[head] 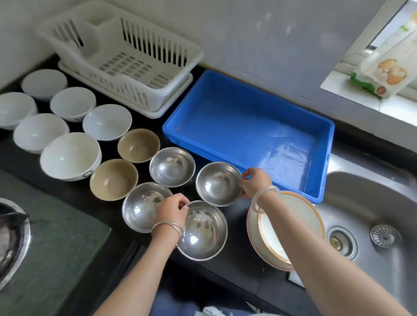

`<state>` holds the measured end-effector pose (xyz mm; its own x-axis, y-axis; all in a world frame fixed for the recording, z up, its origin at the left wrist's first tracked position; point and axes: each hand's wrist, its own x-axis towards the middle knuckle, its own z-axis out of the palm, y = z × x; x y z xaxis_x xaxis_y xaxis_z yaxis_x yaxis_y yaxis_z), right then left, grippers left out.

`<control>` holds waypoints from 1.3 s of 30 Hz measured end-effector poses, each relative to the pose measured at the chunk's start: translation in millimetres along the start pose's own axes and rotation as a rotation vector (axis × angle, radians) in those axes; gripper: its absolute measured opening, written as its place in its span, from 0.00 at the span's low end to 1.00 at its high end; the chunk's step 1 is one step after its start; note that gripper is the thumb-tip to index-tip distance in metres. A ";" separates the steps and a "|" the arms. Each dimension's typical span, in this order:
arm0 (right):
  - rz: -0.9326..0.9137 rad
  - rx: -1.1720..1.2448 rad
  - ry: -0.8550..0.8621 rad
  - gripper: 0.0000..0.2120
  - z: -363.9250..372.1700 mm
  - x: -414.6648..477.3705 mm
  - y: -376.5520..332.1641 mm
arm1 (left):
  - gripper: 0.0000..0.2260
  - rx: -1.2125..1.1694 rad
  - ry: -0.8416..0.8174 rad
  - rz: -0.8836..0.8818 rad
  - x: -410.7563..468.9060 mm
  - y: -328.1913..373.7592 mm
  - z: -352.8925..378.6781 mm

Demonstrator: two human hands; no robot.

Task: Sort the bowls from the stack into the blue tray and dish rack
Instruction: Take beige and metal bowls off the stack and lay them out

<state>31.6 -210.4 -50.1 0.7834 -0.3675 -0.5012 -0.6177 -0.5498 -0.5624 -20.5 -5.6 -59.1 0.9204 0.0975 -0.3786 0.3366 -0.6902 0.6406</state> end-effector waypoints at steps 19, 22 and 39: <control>0.162 0.052 0.063 0.08 20.3 2.2 -0.6 | 0.10 0.081 -0.061 0.120 12.6 3.4 3.9; 0.181 0.086 0.062 0.05 22.3 1.6 -0.4 | 0.10 0.096 -0.065 0.121 14.0 2.0 3.1; 0.190 0.222 -0.072 0.11 25.6 -5.6 -2.0 | 0.13 0.160 -0.074 0.158 21.6 3.3 1.9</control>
<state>26.6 -188.0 -63.0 0.6505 -0.3894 -0.6521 -0.7588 -0.2963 -0.5800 0.1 -7.1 -66.4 0.9403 -0.0696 -0.3331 0.1479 -0.7979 0.5844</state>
